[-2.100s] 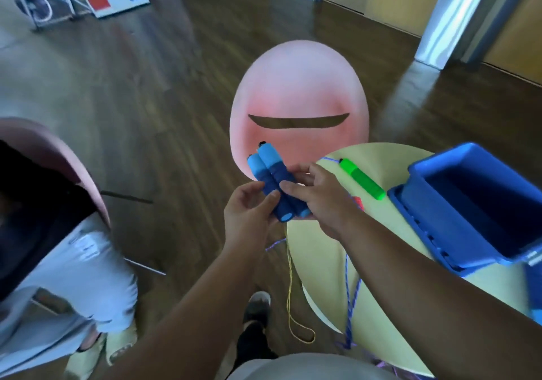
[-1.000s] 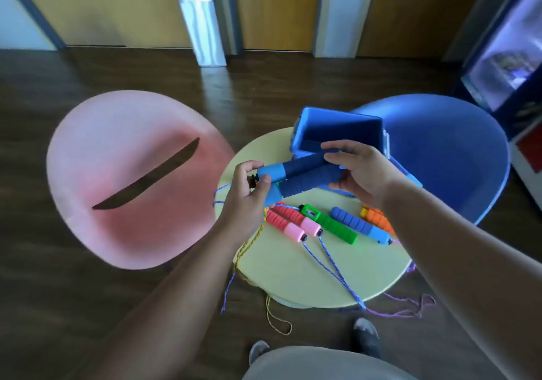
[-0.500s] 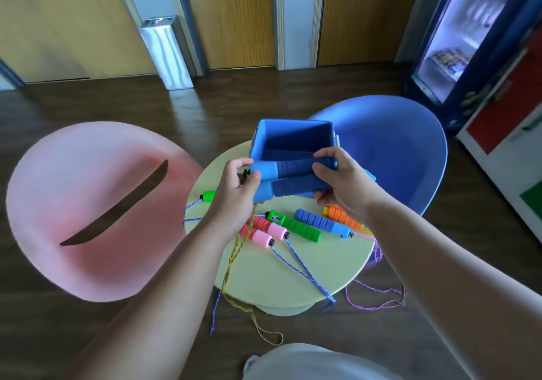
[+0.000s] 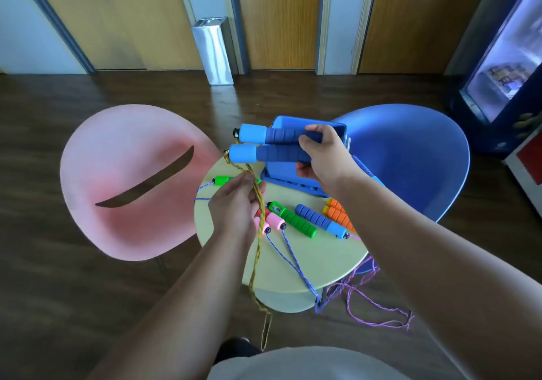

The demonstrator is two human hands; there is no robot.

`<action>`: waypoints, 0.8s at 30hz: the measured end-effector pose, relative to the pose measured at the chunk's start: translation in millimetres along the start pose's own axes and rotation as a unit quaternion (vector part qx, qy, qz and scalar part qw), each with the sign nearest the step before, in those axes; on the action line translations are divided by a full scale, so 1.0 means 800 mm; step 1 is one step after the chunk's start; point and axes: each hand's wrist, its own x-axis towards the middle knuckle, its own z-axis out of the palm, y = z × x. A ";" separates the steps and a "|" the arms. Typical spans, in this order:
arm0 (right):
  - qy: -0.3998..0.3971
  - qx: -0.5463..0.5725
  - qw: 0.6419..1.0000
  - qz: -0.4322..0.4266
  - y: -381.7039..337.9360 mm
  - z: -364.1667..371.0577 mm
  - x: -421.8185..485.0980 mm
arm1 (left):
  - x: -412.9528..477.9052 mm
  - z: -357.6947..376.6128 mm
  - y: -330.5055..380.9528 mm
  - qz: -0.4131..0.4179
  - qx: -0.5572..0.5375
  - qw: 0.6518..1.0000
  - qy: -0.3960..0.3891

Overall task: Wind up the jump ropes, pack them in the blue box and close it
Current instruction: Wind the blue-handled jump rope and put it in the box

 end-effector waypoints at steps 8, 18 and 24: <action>0.010 -0.061 0.998 -0.020 0.001 0.025 0.012 | 0.018 0.025 0.014 -0.045 0.016 0.998 -0.027; 0.037 -0.166 0.984 -0.050 0.026 0.051 0.025 | 0.058 0.021 0.014 -0.172 -0.043 0.976 -0.129; 0.069 -0.213 0.973 -0.061 0.035 0.058 0.026 | 0.064 0.017 0.012 -0.231 -0.072 0.962 -0.130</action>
